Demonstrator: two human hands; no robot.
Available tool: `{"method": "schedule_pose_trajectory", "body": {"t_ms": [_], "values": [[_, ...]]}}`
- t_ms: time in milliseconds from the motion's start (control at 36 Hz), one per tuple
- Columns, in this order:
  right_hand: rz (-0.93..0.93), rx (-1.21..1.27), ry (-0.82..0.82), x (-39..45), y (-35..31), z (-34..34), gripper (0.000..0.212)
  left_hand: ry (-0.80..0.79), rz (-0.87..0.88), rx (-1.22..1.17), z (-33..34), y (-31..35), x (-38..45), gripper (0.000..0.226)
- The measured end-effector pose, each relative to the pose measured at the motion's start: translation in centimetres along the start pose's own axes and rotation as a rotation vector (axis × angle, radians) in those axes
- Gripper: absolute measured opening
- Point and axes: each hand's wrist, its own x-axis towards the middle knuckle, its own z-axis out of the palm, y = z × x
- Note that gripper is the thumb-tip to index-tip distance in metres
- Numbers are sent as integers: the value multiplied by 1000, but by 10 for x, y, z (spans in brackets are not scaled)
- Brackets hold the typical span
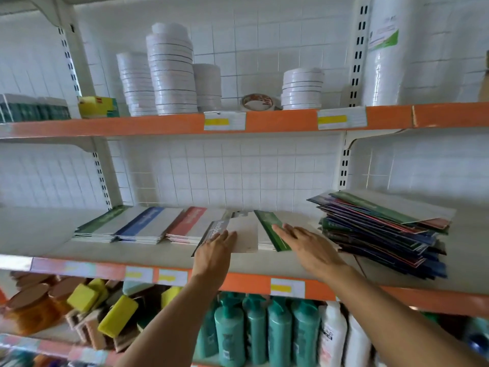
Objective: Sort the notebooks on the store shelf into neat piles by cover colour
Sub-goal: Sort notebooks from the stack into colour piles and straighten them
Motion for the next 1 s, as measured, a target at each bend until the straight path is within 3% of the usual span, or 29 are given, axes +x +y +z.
{"method": "schedule_pose_trajectory", "body": {"t_ms": [56,250,583,639,917,1000], "values": [[21,2,-1,4,-1,3,96,47,18,-30,3,-1,2,46],[81,23,14,18,10,11,97,-68,9,96,17,-3,20,52],[166,9,-55,43,16,31,93,-175,102,75,51,1,52,46],[187,2,-64,48,18,33,93,-133,128,38,56,-2,61,40],[326,-32,-88,76,21,43,86,-318,262,-16,104,-19,107,42],[340,-38,-104,83,20,46,87,-381,301,-7,115,-25,116,52]]}}
